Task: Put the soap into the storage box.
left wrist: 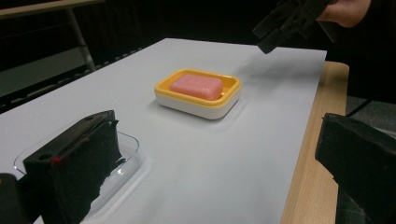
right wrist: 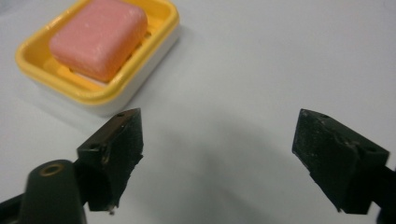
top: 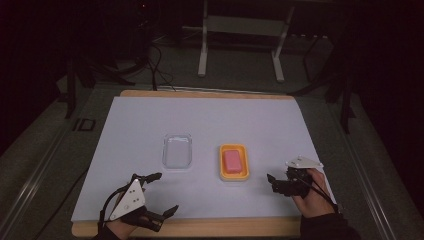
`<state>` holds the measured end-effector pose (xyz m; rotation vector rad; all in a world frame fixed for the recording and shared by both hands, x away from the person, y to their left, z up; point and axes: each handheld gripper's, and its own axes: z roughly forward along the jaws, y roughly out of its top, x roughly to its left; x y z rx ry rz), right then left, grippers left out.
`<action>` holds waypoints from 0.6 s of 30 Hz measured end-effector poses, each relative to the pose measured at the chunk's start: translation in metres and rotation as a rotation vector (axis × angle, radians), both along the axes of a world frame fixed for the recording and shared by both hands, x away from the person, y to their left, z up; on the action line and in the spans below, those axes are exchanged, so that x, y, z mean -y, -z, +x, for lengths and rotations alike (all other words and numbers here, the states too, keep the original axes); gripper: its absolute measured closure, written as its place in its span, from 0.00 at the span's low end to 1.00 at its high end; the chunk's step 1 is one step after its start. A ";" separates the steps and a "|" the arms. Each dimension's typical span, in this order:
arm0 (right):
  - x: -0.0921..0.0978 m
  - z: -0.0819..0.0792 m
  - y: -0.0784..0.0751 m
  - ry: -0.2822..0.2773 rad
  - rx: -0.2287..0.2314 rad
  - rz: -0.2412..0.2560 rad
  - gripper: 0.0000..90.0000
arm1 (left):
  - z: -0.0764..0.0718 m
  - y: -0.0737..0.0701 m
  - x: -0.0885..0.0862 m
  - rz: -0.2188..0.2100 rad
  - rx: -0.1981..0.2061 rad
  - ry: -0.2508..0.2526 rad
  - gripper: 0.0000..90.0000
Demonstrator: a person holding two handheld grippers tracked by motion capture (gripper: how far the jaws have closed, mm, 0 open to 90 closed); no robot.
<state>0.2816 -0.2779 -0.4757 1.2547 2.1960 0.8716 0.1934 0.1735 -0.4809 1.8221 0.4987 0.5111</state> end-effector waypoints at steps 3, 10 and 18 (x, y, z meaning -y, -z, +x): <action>0.004 -0.003 0.003 0.005 0.009 -0.014 0.17 | 0.000 0.000 0.000 0.000 0.001 0.001 0.01; 0.011 -0.007 0.004 0.020 0.034 -0.024 0.17 | 0.000 0.000 0.000 0.000 -0.002 0.005 0.01; 0.013 -0.006 0.006 0.021 0.013 -0.014 0.18 | 0.000 0.000 0.000 -0.001 -0.005 0.009 0.01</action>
